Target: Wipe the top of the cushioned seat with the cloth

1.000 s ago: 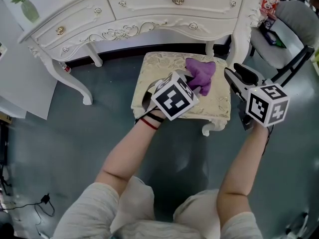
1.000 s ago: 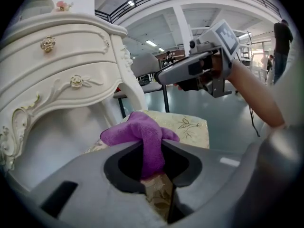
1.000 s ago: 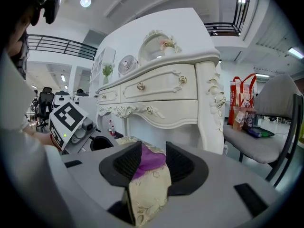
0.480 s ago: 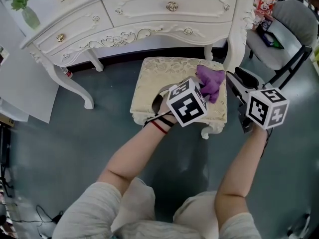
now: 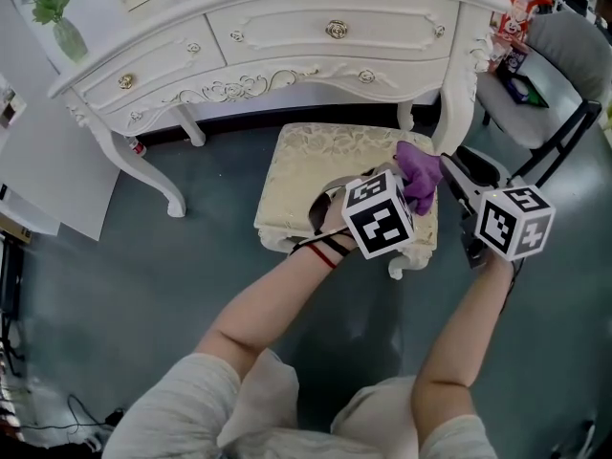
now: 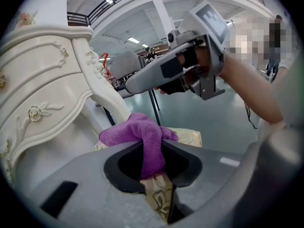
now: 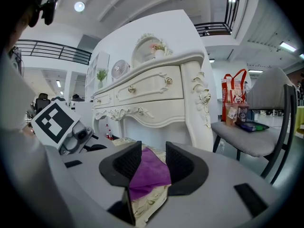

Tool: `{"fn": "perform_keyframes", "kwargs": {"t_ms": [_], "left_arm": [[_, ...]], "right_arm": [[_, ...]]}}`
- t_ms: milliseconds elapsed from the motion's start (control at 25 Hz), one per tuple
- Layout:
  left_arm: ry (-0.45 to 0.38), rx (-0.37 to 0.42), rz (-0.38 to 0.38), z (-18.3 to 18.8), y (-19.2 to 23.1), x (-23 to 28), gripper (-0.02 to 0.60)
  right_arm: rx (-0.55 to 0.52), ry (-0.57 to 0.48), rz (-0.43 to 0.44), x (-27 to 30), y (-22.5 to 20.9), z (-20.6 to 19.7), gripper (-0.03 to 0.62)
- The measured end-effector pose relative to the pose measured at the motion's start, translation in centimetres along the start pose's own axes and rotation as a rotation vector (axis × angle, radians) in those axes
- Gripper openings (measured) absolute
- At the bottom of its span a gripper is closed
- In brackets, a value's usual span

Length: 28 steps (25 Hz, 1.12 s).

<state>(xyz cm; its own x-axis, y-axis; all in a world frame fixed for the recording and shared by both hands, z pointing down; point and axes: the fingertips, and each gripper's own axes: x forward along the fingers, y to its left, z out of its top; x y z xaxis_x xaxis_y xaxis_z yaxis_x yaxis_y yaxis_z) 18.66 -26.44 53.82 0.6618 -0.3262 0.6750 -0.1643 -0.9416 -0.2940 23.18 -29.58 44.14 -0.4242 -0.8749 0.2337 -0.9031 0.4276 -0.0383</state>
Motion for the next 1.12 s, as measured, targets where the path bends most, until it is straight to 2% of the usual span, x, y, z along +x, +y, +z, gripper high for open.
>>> {"fn": "perform_keyframes", "kwargs": {"t_ms": [320,520,840,1120], "left_arm": [[-0.057,0.025,-0.014,1.1,-0.9,0.3,0.081],[-0.124,-0.023,-0.028,1.4,-1.0,-0.4,0.081],[-0.209,-0.091,0.110,-0.9,2.8,-6.4,0.081],[-0.201,-0.128,0.244,-5.5,4.8,-12.5,0.081]], "right_arm": [[-0.005,-0.009,-0.009,-0.3,-0.1,0.3,0.143],[-0.001,-0.032,-0.011,-0.8,0.1,0.9,0.141],[-0.017,-0.033,-0.005,-0.2,1.0,1.3,0.143],[-0.057,-0.019,0.033,0.9,3.2,1.6,0.143]]}}
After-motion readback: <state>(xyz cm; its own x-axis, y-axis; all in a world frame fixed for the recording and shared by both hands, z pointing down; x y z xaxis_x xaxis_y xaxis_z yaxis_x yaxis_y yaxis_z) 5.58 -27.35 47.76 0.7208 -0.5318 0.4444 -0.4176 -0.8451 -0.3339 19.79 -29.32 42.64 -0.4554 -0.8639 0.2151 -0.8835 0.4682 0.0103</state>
